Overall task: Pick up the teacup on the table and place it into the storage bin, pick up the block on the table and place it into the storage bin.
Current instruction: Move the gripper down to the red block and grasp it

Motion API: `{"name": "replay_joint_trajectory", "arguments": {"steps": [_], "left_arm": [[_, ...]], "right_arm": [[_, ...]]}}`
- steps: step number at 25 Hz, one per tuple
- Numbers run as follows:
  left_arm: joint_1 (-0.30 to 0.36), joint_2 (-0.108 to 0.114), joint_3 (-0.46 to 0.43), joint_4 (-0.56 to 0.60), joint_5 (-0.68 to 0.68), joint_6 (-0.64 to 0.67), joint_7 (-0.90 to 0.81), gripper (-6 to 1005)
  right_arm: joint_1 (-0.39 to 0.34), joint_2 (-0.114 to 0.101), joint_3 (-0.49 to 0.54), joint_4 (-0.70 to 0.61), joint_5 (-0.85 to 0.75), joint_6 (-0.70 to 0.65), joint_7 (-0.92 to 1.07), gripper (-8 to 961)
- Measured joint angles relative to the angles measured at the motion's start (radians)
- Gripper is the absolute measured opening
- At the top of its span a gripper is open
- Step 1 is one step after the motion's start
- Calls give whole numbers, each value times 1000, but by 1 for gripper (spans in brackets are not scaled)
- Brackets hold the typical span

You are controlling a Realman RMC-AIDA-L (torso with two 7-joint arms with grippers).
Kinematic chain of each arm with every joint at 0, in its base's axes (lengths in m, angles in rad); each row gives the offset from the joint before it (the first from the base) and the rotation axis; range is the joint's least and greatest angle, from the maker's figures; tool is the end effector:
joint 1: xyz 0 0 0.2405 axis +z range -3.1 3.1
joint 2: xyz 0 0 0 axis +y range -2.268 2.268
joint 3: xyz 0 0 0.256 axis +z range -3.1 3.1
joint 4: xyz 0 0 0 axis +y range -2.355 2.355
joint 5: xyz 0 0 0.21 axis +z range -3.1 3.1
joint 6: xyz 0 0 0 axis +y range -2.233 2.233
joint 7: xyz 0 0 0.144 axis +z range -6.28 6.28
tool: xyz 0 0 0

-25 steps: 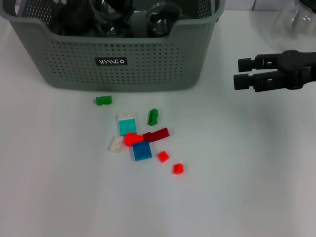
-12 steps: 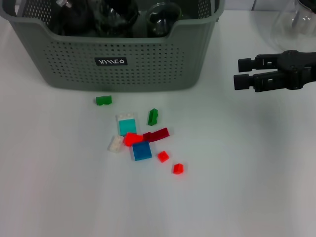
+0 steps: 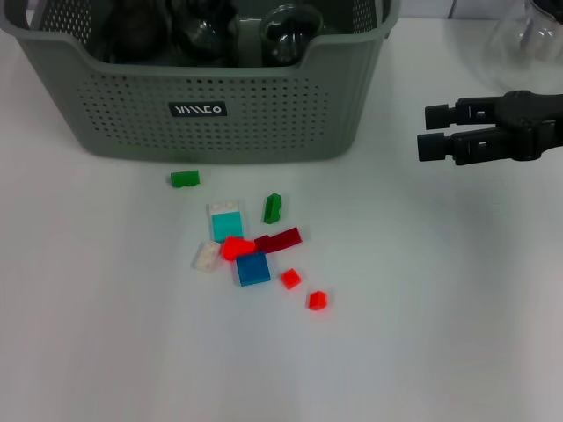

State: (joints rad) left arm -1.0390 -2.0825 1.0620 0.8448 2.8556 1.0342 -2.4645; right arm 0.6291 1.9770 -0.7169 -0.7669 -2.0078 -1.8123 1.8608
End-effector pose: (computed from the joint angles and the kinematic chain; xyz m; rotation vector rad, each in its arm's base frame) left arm -0.1293 0.4828 0.0095 -2.3076 -0.6488 0.2799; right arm 0.2202 0.3427 0.0516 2.8970 -0.9662 -0.7172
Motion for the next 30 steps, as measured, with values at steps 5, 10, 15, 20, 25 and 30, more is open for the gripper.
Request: {"name": "replay_joint_trajectory", "arguments": {"steps": [5,10,15,20,25,30], "left_arm": [[151,-44,-54,394,-71,119,-17,558],[338,-62,-159,736,-451,302,68,711],[493,-26,-222,718,-989,561,297,766],[523,-6,-245,480,-1113,860,539,810],[527,-3,-245,299,-1041,925,684,811],[545,2,-249,87,-956,861,893,810]], "right_arm": [[0,-3,-2,-3,0,-7,0,874],[0,-8,-4,-8,0,-24,-7,873],[0,-14,-14,-9,-3,-41,-36,872],[1,-21,-58,-9,-18,-44,-38,871],[31,-18,-85,-9,-104,-40,-39,870],[79,1,-137,-4,-156,-34,-35,869]]}}
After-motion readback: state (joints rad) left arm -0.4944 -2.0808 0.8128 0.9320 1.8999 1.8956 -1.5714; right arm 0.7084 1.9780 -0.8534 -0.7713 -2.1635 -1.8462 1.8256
